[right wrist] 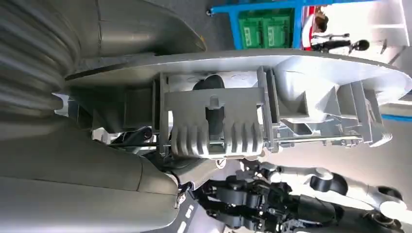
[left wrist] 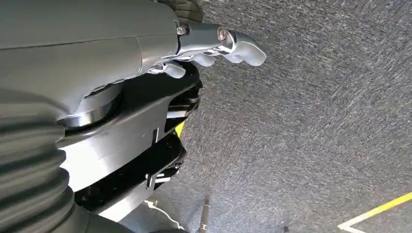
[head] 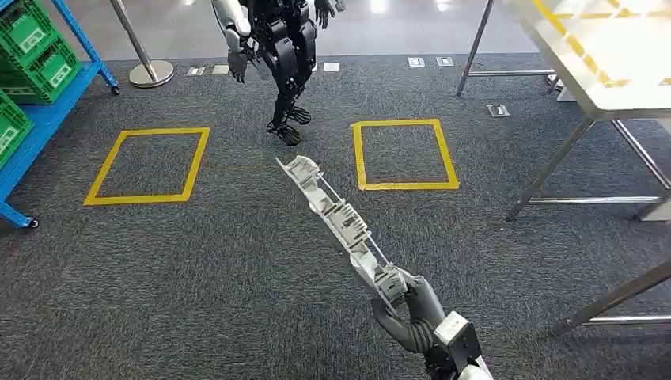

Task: Take the parts from the cabinet and place them on the table.

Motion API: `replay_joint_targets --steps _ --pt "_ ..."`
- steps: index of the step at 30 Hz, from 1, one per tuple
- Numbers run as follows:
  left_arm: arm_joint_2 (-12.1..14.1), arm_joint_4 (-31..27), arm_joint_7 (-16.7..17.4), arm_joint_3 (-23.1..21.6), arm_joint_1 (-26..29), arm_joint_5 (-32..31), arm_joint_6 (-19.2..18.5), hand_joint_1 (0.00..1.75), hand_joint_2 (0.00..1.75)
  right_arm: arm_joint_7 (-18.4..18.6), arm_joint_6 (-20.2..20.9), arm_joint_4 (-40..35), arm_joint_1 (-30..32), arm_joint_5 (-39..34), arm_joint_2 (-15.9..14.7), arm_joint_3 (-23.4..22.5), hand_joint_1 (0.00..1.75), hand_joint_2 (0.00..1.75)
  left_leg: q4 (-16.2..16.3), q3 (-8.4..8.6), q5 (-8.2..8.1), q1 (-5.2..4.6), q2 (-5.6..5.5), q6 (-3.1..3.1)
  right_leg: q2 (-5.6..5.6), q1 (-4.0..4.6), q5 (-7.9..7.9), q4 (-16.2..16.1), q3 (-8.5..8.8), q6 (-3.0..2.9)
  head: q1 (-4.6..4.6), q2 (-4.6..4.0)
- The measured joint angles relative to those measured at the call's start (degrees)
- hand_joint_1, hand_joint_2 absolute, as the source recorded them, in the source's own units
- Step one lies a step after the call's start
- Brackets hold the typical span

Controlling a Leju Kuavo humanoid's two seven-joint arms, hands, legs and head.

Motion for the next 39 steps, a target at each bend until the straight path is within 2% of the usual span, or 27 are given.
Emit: replay_joint_targets --steps 17,21,29,33,39 --pt "0.0 0.0 -0.4 0.0 0.0 0.4 0.1 0.00 1.75 -0.5 0.5 0.0 0.0 -0.3 -0.1 0.0 1.75 1.75 10.1 -6.39 -3.82 0.01 0.00 0.19 0.00 0.00 -3.61 9.8 -6.41 0.27 0.00 0.00" --pt "0.0 0.0 -0.4 0.0 0.0 0.4 0.1 0.00 1.75 -1.5 -0.9 0.0 0.0 1.0 -0.1 0.0 1.75 1.75 10.2 -6.39 -3.86 0.00 0.00 0.20 -0.01 0.00 -3.67 9.9 -6.39 0.28 0.00 0.00" --pt "0.0 0.0 -0.5 0.0 0.2 0.4 0.2 0.00 1.75 -1.2 -1.9 -0.4 -0.1 1.8 -0.1 0.0 1.75 1.75 9.4 -5.88 -3.65 0.00 0.00 0.19 -0.01 0.00 -3.42 9.1 -5.88 0.34 0.00 0.00" --pt "0.0 0.0 -0.4 0.0 0.2 0.3 0.2 0.00 1.75 -1.1 -2.6 -1.0 0.1 1.8 -0.1 0.0 1.75 1.75 7.8 -4.76 -3.14 -0.01 0.00 0.18 -0.01 0.00 -2.97 7.5 -4.75 0.36 0.00 0.00" --pt "0.0 0.0 -0.6 0.0 0.2 -0.3 0.2 0.00 1.75 -1.2 -6.8 -1.1 0.4 0.9 0.1 -0.5 1.75 1.75 4.0 -2.41 -1.71 -0.01 0.00 0.16 0.00 0.00 -1.64 3.8 -2.37 0.33 0.00 0.00"
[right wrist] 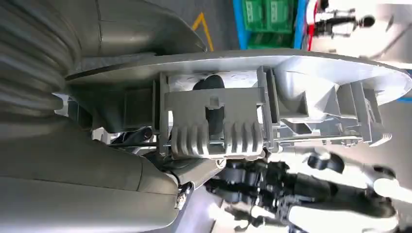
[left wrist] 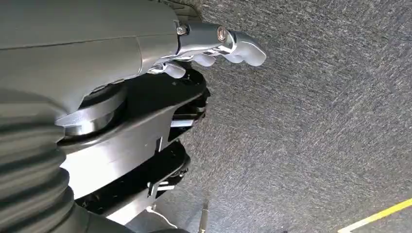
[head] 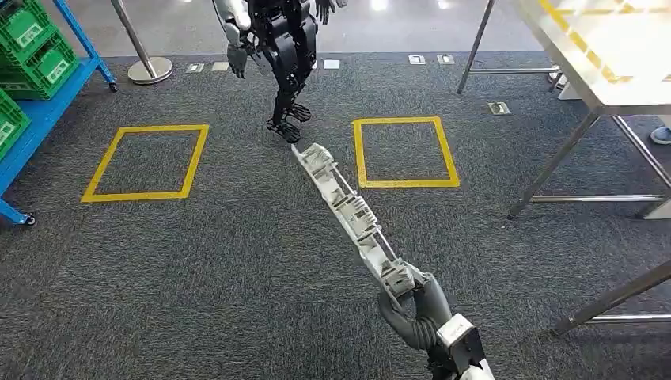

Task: Take the parts from the cabinet and place them on the table.

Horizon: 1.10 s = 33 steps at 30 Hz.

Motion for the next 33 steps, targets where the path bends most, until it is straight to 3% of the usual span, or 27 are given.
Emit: replay_joint_targets --steps 8,14,22,33 --pt "0.0 0.0 0.7 0.0 0.0 0.1 0.3 0.00 1.75 -0.8 1.2 0.0 0.1 -2.6 0.1 -1.1 1.75 1.75 -4.8 2.81 1.95 0.00 0.00 0.01 0.02 -0.01 1.96 -4.8 2.84 -0.04 0.00 0.00" --pt "0.2 0.0 0.9 0.0 0.3 1.2 0.3 0.00 1.75 -1.0 2.2 0.3 -0.5 -3.3 0.3 -1.1 1.75 1.75 -6.7 4.05 2.61 0.01 -0.02 0.01 0.01 -0.01 2.50 -6.6 4.21 -0.08 0.00 0.00" --pt "0.8 0.0 1.4 0.0 0.4 1.1 0.6 0.00 1.75 0.7 3.1 0.7 -3.4 -2.7 1.9 -0.7 1.75 1.75 -7.2 4.41 2.84 0.01 -0.02 -0.06 -0.03 -0.01 2.69 -7.0 4.45 -0.14 0.00 0.00" --pt "1.3 0.0 0.7 0.0 0.8 0.8 0.1 0.00 1.75 -0.2 2.7 0.6 -0.5 -2.2 1.9 -0.7 1.75 1.75 -7.3 4.45 2.84 0.01 -0.01 -0.06 0.00 -0.01 2.69 -7.2 4.49 -0.14 0.00 0.00"
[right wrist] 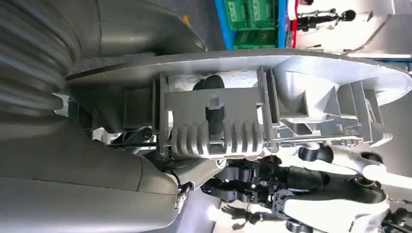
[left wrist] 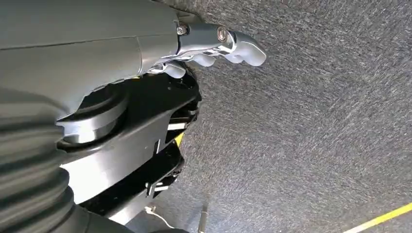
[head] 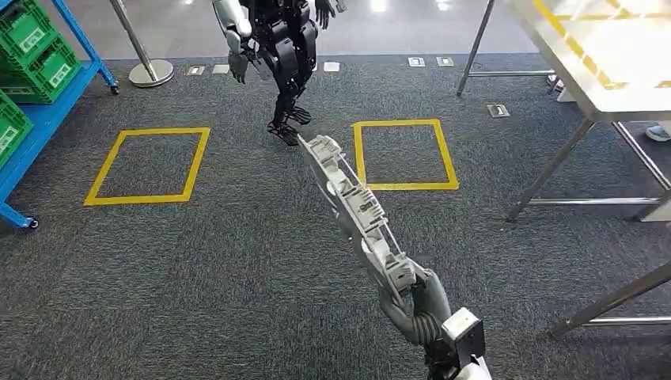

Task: Take the parts from the cabinet and place them on the table.

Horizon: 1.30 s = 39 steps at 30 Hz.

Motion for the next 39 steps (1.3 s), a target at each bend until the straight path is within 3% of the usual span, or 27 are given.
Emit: replay_joint_targets --steps 10,13,28,39 --pt "-0.2 0.0 0.2 -0.1 0.1 -1.2 0.9 0.00 1.75 0.5 0.0 -0.1 0.0 -1.0 -0.2 -0.3 1.75 1.75 0.2 0.02 -0.01 0.00 0.01 0.01 0.00 0.00 0.00 0.1 -0.01 0.01 0.00 0.00" --pt "-0.7 0.0 0.5 -0.7 -0.1 -2.1 0.9 0.00 1.75 1.4 1.1 -0.3 0.2 -2.9 -1.1 -1.3 1.75 1.75 1.3 -0.65 -0.43 0.00 0.00 0.13 -0.01 0.01 -0.37 1.2 -0.66 0.00 0.00 0.00" --pt "-1.2 0.1 1.2 -1.4 -1.0 -1.7 0.9 0.00 1.75 1.0 2.4 1.0 -0.2 -4.6 -3.6 -2.7 1.75 1.75 14.1 -8.54 -5.52 0.00 0.03 0.18 0.03 0.01 -5.26 13.8 -8.61 0.21 0.00 0.00" --pt "-1.3 0.1 0.5 -1.4 -1.7 -0.7 0.7 0.00 1.75 -0.4 2.2 2.8 -4.9 -3.9 -3.6 -2.5 1.75 1.75 13.6 -8.24 -5.38 -0.03 0.03 0.12 0.03 0.00 -5.08 13.4 -8.32 0.23 0.00 0.00"
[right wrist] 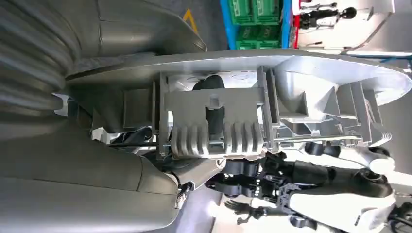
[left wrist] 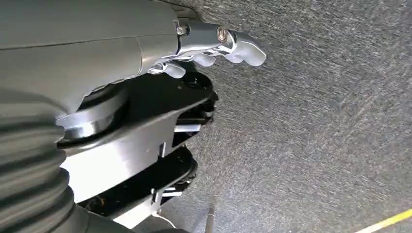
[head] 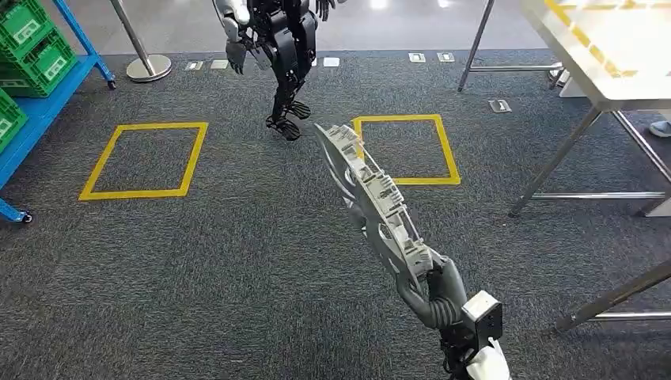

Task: Take the parts from the cabinet and place them on the table.

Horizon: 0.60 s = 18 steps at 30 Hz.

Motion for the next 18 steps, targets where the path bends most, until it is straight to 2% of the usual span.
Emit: replay_joint_targets --steps 6,18 --pt "0.0 0.0 -0.5 0.0 -0.1 0.8 0.0 0.00 1.75 0.2 0.0 1.4 -2.8 0.1 0.2 0.8 1.75 1.75 -2.5 1.60 0.90 -0.01 -0.01 0.01 -0.02 0.00 0.80 -2.4 1.61 -0.04 0.00 0.00" --pt "0.0 0.0 -0.3 0.0 0.0 0.8 0.0 0.00 1.75 0.5 -0.4 1.8 -3.6 0.1 0.6 0.9 1.75 1.75 -9.5 5.73 3.70 0.00 -0.03 -0.12 -0.02 -0.01 3.49 -9.4 5.82 -0.12 0.00 0.00"
